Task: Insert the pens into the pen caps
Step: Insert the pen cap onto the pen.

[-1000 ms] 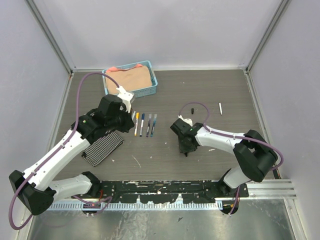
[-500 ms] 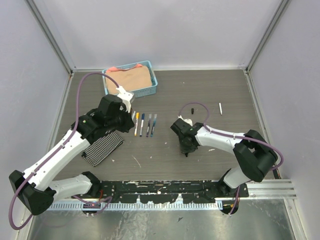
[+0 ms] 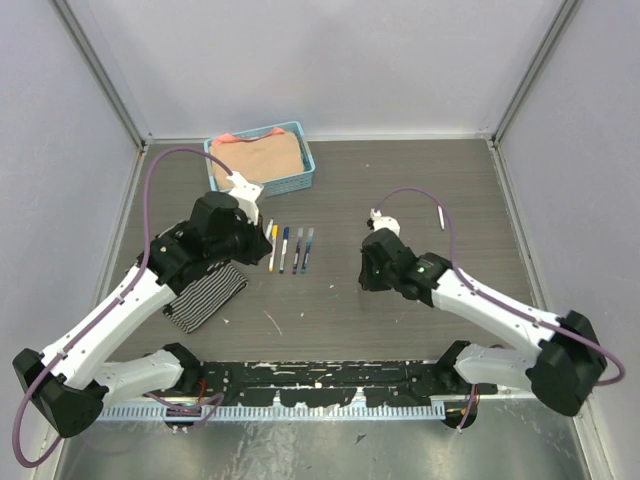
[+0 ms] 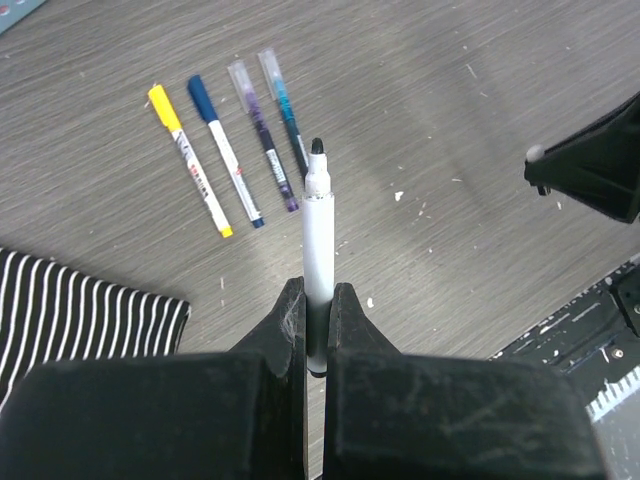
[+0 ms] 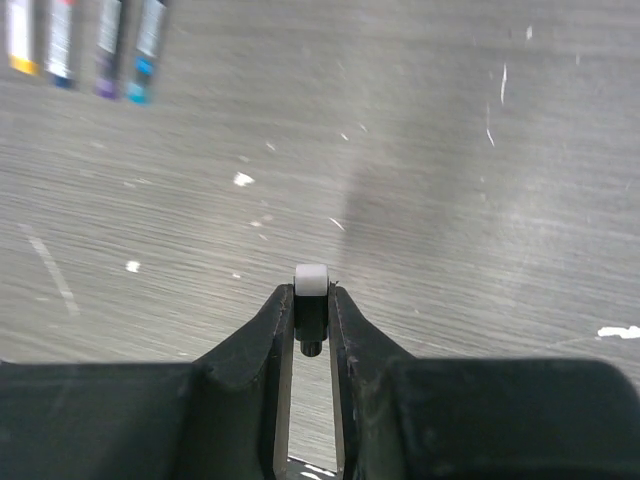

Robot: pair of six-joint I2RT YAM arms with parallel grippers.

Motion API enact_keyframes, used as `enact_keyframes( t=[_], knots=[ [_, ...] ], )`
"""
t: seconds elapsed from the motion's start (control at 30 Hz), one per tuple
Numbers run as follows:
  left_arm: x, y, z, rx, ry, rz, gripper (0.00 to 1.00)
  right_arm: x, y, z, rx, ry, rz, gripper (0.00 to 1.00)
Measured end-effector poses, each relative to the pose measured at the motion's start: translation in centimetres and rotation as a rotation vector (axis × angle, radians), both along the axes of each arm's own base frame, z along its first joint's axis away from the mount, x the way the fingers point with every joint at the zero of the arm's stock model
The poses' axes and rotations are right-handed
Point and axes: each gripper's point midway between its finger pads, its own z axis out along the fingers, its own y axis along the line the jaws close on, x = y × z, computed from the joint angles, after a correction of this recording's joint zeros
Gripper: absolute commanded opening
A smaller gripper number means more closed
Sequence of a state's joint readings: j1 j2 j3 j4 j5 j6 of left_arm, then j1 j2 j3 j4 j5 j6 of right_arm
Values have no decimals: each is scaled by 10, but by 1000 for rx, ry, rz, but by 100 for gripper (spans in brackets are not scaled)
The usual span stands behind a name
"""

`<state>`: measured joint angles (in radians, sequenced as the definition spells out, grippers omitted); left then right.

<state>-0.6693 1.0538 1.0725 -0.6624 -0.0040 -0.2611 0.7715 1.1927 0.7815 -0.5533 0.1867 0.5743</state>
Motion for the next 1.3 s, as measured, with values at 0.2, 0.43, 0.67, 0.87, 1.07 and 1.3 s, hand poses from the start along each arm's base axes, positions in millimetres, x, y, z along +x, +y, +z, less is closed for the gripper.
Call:
enact_keyframes(
  t=[0.2,0.43,0.67,0.87,1.07,1.3],
  knots=[
    [-4,-11,5,-53,10,-37,0,18,18,63,205,-200,-9,0],
    [-16,-32,27,-175,-37,-82,0,30,32,119,406,-350,-40,0],
    [-36,-63,43,-282,-66,-158,0,33,36,173,607,-487,-71,0],
    [-50,-89,57,-354,-88,-229,0,37,33,208,711,-580,-106,0],
    [-60,-110,67,-402,-111,-295,0,35,31,241,824,-654,-118,0],
    [-73,-130,54,-383,-81,-377,0,29,35,261,901,-683,-81,0]
  ],
)
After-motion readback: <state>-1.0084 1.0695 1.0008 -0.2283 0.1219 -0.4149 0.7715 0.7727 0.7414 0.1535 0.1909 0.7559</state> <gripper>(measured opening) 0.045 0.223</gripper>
